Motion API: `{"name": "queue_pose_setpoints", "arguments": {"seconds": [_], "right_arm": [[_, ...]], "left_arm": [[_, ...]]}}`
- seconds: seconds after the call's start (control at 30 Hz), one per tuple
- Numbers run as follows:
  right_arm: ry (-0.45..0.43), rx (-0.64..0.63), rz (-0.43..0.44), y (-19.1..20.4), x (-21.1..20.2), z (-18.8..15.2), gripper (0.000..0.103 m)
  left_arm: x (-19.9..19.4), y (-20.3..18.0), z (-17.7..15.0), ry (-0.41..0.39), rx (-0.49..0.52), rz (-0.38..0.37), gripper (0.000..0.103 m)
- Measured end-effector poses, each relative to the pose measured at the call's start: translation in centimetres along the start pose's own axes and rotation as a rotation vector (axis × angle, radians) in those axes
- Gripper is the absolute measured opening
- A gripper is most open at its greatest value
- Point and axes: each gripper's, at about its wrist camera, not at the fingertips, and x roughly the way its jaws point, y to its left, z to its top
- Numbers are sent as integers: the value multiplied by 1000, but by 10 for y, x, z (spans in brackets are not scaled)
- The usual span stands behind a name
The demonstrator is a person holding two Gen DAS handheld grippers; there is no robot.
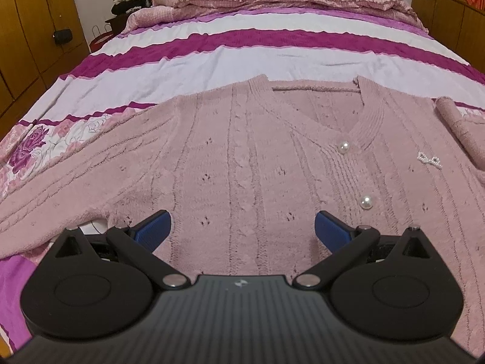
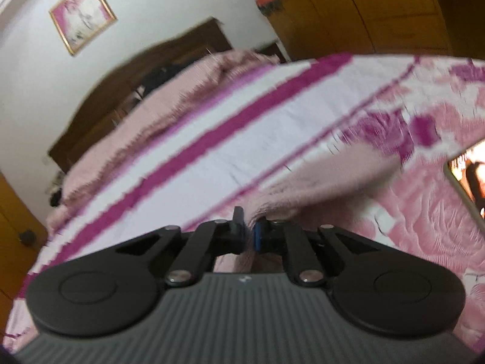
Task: Fold small clothes
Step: 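Carry the sleeve across the cardigan front and open the right gripper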
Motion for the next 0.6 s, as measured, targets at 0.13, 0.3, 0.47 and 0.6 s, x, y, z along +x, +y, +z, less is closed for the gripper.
{"name": "queue_pose_setpoints", "arguments": {"seconds": [0.13,0.3,0.47,0.6], "right_arm": [[-67,26,85,22,-29,22,10],[-123,3,176,62,-60,43,10],[-122,-59,233,107,-75,43,10],[-104,-93,278,139,-80,32,10]], "left_arm": [[-5,2,-2,-7,-2,-2,103],[-11,8,-5,-20,-9,-4,103],[-17,17,-6,-34,-15,7,103],[-21,26,-9,-44,-19,23,103]]}}
